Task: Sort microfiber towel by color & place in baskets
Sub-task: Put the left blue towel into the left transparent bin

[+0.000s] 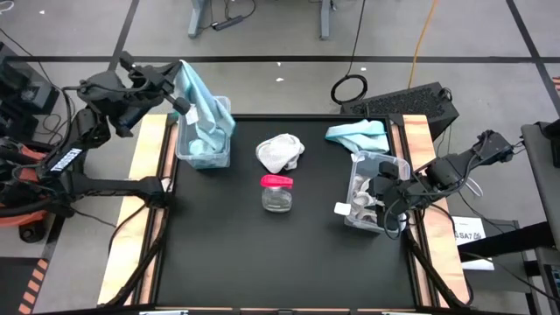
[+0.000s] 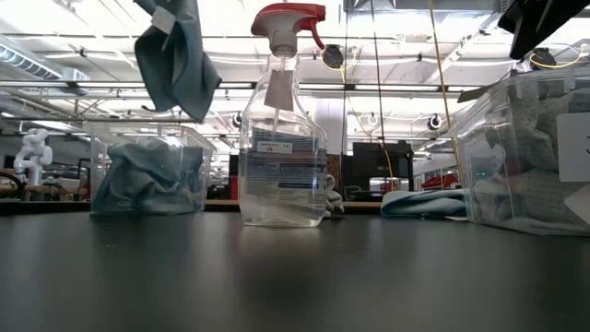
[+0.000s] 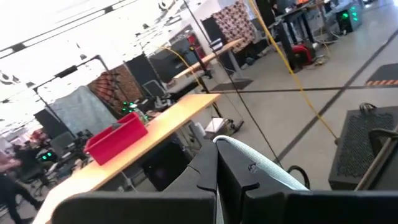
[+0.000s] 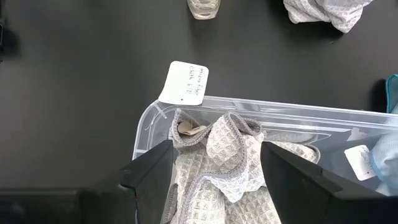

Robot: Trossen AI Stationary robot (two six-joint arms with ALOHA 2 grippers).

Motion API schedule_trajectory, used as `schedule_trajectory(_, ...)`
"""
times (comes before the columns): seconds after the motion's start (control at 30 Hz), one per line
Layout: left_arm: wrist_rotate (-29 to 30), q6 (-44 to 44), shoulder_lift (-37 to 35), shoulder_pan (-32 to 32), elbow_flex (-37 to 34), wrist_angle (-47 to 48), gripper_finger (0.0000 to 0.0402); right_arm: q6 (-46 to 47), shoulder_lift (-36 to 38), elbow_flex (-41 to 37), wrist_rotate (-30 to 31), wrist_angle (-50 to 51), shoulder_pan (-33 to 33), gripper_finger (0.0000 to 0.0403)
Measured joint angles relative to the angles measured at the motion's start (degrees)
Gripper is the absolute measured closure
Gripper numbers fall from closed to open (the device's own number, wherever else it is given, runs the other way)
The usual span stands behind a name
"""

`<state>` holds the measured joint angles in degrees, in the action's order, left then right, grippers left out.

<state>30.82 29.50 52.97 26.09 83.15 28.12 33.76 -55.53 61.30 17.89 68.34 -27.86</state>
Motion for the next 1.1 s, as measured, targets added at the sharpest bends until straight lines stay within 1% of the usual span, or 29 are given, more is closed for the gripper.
schedule_trajectory(0.17,2.52,0.91,-1.79,0.00,0.00,1.12,0.0402,-0.19,0.00,0.00,0.00,0.02,0.00,0.0170)
schedule_trajectory(0.23,4.33,1.03,-2.47,0.00,0.00,2.73,0.0402,-0.19,0.00,0.00,0.00,0.02,0.00,0.0170)
schedule_trajectory(0.43,7.13,0.52,-3.56,0.00,0.00,9.07,0.0402,-0.19,0.00,0.00,0.00,0.02,0.00,0.0170)
schedule_trajectory(0.6,7.23,-3.02,-3.28,0.00,0.00,14.09,0.0402,-0.13,0.00,0.00,0.02,-0.09,0.00,0.0170)
schedule_trajectory(0.8,6.59,-7.40,-0.70,0.02,-0.01,19.22,0.0402,-0.11,0.00,-0.02,0.02,-0.90,0.00,0.0170)
schedule_trajectory(0.97,3.61,-10.10,2.45,0.02,-0.07,20.70,0.0402,0.05,0.00,-0.02,0.02,-0.92,0.00,0.0170)
schedule_trajectory(1.1,3.48,-11.23,5.08,0.07,-0.07,20.82,0.0402,0.04,0.00,-0.02,0.02,-1.70,-0.01,0.0170)
